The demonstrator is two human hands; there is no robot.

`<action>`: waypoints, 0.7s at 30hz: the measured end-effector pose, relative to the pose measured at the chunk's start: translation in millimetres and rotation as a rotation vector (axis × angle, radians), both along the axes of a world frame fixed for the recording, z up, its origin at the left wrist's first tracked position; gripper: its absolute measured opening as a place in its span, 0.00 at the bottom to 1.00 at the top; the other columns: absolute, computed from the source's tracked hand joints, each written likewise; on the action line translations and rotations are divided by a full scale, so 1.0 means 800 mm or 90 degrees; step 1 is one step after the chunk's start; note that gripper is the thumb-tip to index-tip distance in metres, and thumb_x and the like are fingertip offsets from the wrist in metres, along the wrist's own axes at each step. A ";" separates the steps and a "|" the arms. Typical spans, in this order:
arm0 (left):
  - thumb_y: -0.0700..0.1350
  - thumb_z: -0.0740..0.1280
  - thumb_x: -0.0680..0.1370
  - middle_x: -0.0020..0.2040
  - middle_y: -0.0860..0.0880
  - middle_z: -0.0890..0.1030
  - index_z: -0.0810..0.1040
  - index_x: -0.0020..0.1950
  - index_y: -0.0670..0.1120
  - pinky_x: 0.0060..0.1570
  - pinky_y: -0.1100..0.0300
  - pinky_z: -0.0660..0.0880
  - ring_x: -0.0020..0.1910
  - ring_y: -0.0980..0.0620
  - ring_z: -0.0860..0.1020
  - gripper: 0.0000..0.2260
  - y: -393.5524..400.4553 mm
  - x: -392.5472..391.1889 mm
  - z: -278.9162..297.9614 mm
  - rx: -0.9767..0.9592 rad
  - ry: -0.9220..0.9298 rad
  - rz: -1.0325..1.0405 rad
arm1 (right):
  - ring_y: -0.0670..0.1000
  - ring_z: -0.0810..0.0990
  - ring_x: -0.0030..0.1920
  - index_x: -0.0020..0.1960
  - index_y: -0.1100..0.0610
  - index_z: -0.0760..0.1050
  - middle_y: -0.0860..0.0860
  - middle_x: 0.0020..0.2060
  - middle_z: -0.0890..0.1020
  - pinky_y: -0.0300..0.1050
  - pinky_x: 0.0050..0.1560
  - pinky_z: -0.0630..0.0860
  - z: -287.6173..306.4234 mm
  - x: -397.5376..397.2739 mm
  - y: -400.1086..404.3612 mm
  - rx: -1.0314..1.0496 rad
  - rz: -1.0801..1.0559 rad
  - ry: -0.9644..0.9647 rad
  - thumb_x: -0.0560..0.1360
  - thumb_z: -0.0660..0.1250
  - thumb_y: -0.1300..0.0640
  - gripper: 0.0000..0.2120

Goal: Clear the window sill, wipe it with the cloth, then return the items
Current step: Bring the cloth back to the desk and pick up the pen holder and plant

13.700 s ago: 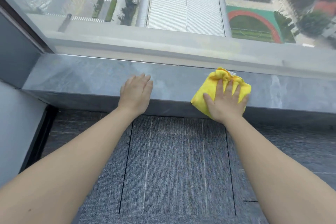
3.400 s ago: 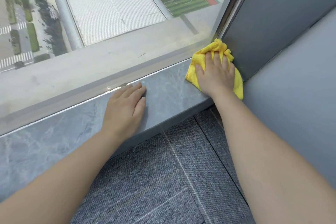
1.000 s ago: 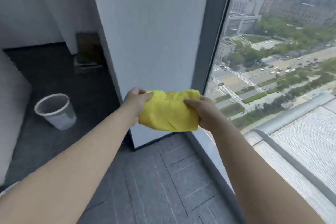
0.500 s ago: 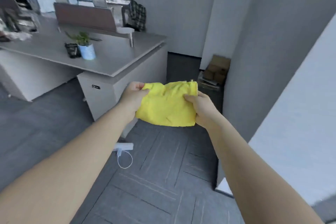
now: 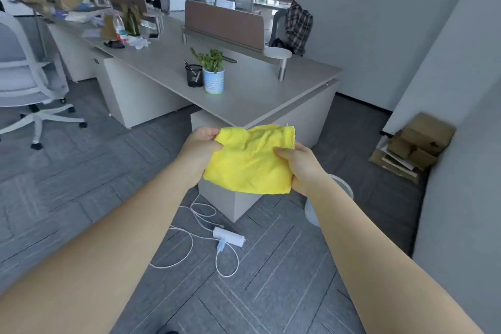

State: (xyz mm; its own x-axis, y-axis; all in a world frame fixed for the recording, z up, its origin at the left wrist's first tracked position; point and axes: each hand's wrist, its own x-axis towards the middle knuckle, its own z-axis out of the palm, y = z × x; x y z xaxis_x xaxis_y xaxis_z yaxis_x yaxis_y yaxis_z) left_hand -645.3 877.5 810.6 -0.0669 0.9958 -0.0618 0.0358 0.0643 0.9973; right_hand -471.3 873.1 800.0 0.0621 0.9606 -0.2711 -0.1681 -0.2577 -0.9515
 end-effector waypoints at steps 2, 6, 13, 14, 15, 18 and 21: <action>0.26 0.55 0.72 0.33 0.52 0.81 0.75 0.49 0.39 0.32 0.62 0.75 0.32 0.56 0.77 0.14 0.054 -0.020 -0.011 -0.013 0.004 -0.016 | 0.61 0.74 0.63 0.64 0.62 0.69 0.61 0.63 0.75 0.55 0.58 0.73 -0.009 -0.018 0.049 -0.008 0.001 0.010 0.77 0.60 0.66 0.16; 0.26 0.55 0.72 0.29 0.57 0.82 0.75 0.44 0.42 0.32 0.66 0.75 0.31 0.60 0.80 0.15 0.180 -0.064 -0.025 -0.026 0.016 -0.063 | 0.62 0.74 0.63 0.65 0.62 0.69 0.61 0.64 0.75 0.54 0.57 0.72 -0.028 -0.062 0.161 -0.021 -0.028 0.022 0.76 0.60 0.67 0.17; 0.26 0.54 0.71 0.58 0.41 0.76 0.69 0.60 0.36 0.42 0.60 0.72 0.52 0.46 0.74 0.20 0.380 -0.123 -0.055 -0.078 0.079 -0.146 | 0.62 0.74 0.63 0.65 0.61 0.69 0.61 0.63 0.75 0.55 0.57 0.73 -0.055 -0.124 0.333 -0.080 -0.084 0.030 0.75 0.59 0.68 0.18; 0.25 0.54 0.71 0.58 0.41 0.75 0.69 0.60 0.36 0.43 0.61 0.71 0.53 0.46 0.74 0.20 0.402 -0.125 -0.061 -0.083 0.086 -0.153 | 0.62 0.74 0.63 0.65 0.61 0.69 0.61 0.64 0.75 0.55 0.57 0.73 -0.059 -0.128 0.351 -0.087 -0.096 0.029 0.75 0.59 0.69 0.19; 0.25 0.53 0.71 0.58 0.40 0.75 0.68 0.61 0.36 0.42 0.61 0.71 0.53 0.47 0.73 0.20 0.423 -0.125 -0.066 -0.086 0.095 -0.160 | 0.62 0.74 0.63 0.65 0.62 0.69 0.61 0.64 0.75 0.55 0.57 0.73 -0.064 -0.131 0.369 -0.094 -0.111 0.030 0.75 0.59 0.69 0.19; 0.25 0.52 0.71 0.61 0.38 0.75 0.68 0.61 0.36 0.41 0.61 0.70 0.53 0.47 0.73 0.21 0.484 -0.117 -0.083 -0.091 0.132 -0.186 | 0.62 0.74 0.62 0.65 0.62 0.69 0.62 0.64 0.74 0.54 0.55 0.72 -0.084 -0.134 0.419 -0.119 -0.153 0.035 0.76 0.57 0.71 0.18; 0.26 0.52 0.71 0.54 0.43 0.76 0.71 0.59 0.39 0.44 0.56 0.71 0.53 0.46 0.73 0.20 0.543 -0.103 -0.103 -0.089 0.178 -0.211 | 0.58 0.74 0.56 0.65 0.61 0.68 0.61 0.64 0.74 0.53 0.52 0.71 -0.105 -0.129 0.466 -0.139 -0.185 0.035 0.76 0.55 0.71 0.20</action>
State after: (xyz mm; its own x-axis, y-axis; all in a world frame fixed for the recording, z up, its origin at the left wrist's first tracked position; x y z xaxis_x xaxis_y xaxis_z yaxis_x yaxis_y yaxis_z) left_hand -727.8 1312.0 728.4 0.2215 0.9497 -0.2216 0.3437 0.1367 0.9291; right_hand -574.3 1245.8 716.3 0.3028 0.8244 -0.4783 -0.3140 -0.3876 -0.8667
